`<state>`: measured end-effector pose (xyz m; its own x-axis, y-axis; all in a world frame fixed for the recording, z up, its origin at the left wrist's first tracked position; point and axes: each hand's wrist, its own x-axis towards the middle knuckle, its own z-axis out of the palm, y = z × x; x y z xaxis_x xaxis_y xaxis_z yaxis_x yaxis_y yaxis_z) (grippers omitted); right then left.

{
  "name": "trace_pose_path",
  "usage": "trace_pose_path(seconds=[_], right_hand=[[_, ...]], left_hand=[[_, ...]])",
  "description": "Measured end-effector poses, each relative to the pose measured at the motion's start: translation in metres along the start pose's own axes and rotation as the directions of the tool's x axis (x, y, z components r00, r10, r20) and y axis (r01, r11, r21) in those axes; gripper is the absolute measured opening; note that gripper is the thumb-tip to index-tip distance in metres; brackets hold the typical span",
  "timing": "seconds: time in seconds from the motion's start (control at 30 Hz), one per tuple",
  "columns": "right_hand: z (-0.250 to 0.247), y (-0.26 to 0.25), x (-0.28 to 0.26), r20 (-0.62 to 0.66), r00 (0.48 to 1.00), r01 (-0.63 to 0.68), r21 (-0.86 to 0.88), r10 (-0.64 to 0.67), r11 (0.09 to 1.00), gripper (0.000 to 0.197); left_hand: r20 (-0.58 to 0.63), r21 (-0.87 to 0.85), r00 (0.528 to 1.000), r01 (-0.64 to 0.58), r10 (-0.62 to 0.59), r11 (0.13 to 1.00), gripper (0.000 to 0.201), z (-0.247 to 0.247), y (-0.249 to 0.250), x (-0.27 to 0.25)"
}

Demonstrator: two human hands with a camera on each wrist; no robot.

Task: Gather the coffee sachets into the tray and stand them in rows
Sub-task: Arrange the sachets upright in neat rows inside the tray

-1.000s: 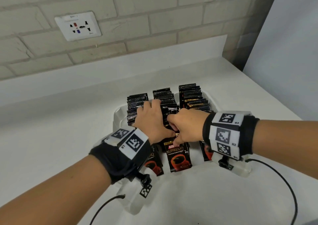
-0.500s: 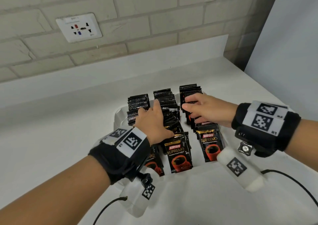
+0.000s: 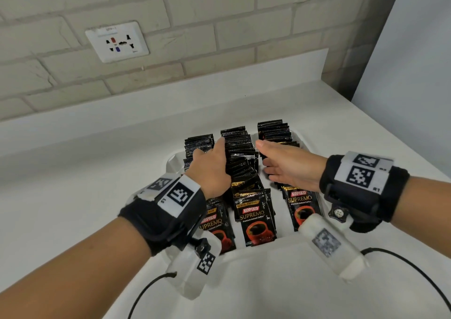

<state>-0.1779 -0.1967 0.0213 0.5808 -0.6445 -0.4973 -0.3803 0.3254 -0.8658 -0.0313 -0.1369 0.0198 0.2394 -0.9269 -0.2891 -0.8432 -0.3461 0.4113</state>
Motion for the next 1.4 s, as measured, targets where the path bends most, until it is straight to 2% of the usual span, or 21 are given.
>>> trace_pose_path(seconds=[0.23,0.4,0.47,0.53,0.77,1.07,1.27,1.33,1.4], right_hand=[[0.002,0.001,0.001,0.004,1.000,-0.012,0.050,0.012,0.999,0.062],[0.002,0.002,0.002,0.010,1.000,-0.014,0.060,0.013,0.998,0.064],[0.001,0.003,0.001,0.016,1.000,-0.014,0.065,0.013,0.998,0.064],[-0.001,0.004,0.001,0.012,1.000,-0.015,0.067,0.015,0.998,0.064],[-0.005,0.006,0.004,0.007,1.000,-0.031,0.099,0.030,0.995,0.065],[-0.002,0.007,0.009,0.006,0.999,-0.036,0.146,0.036,0.989,0.062],[-0.003,0.008,0.012,-0.001,0.999,-0.048,0.198,0.049,0.979,0.070],[-0.004,0.008,0.014,-0.003,0.999,-0.047,0.206,0.049,0.977,0.073],[-0.004,0.007,0.015,0.000,0.999,-0.047,0.215,0.048,0.976,0.074]], left_hand=[[0.022,0.189,0.999,-0.040,0.036,0.981,0.065,0.002,0.001,0.011],[-0.003,0.347,0.994,-0.100,0.108,0.932,0.054,-0.002,0.002,0.018],[0.002,0.395,0.992,-0.119,0.128,0.911,0.056,-0.004,0.003,0.023],[0.008,0.389,0.991,-0.124,0.132,0.913,0.060,-0.006,0.005,0.028],[0.023,0.345,0.986,-0.162,0.165,0.924,0.051,-0.012,0.011,0.037],[0.019,0.173,0.996,-0.087,0.085,0.981,0.044,-0.010,0.014,0.037],[-0.009,-0.015,1.000,-0.005,0.004,1.000,0.044,-0.011,0.015,0.029],[-0.020,-0.154,0.999,0.040,-0.043,0.987,0.048,-0.012,0.014,0.026],[-0.020,-0.360,0.993,0.098,-0.112,0.928,0.052,-0.011,0.014,0.024]])
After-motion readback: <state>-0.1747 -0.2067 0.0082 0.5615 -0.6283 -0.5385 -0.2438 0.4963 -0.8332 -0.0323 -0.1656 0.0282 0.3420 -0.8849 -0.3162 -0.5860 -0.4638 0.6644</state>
